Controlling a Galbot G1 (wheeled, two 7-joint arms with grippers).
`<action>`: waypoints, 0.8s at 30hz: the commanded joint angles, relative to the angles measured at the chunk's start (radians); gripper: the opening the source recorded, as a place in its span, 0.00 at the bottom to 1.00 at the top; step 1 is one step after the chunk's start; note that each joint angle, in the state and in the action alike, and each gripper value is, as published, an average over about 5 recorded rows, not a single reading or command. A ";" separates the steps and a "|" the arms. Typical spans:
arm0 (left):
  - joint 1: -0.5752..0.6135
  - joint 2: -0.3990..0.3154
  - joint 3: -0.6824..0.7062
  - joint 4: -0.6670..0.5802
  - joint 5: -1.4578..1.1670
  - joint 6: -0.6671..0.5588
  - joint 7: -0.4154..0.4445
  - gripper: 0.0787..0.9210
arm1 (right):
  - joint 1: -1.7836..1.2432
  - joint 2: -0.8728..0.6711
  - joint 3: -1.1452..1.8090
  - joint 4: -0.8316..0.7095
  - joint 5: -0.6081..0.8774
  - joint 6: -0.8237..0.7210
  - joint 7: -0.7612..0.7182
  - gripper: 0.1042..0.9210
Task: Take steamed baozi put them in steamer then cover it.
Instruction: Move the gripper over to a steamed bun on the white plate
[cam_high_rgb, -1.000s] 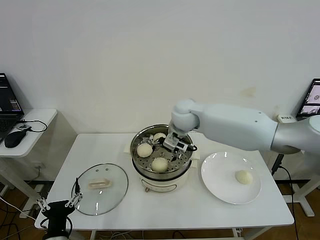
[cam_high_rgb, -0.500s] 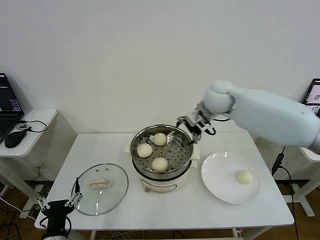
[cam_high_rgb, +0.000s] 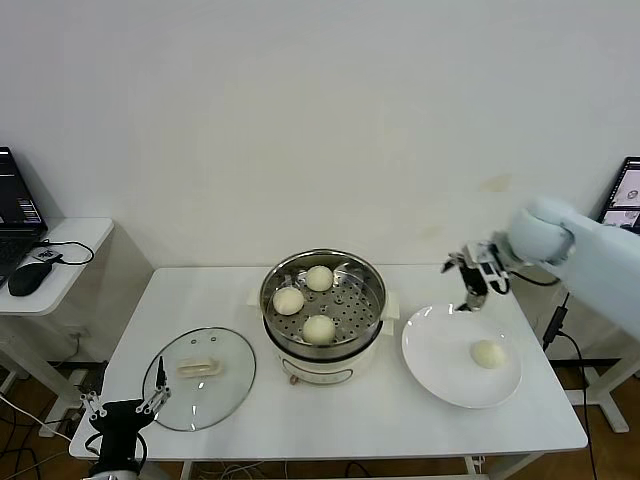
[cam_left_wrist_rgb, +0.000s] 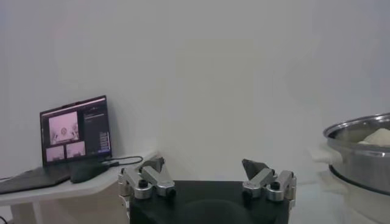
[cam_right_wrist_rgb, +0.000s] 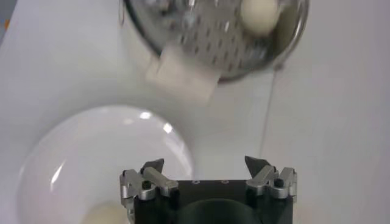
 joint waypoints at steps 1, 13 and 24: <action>0.003 0.002 0.003 0.003 0.004 0.003 0.001 0.88 | -0.389 -0.124 0.309 -0.018 -0.133 -0.023 -0.007 0.88; 0.017 -0.004 -0.003 -0.002 0.004 0.003 -0.001 0.88 | -0.520 -0.070 0.394 -0.088 -0.219 -0.026 0.005 0.88; 0.016 -0.007 -0.004 -0.001 0.004 0.003 -0.001 0.88 | -0.568 0.008 0.433 -0.179 -0.281 0.005 0.019 0.88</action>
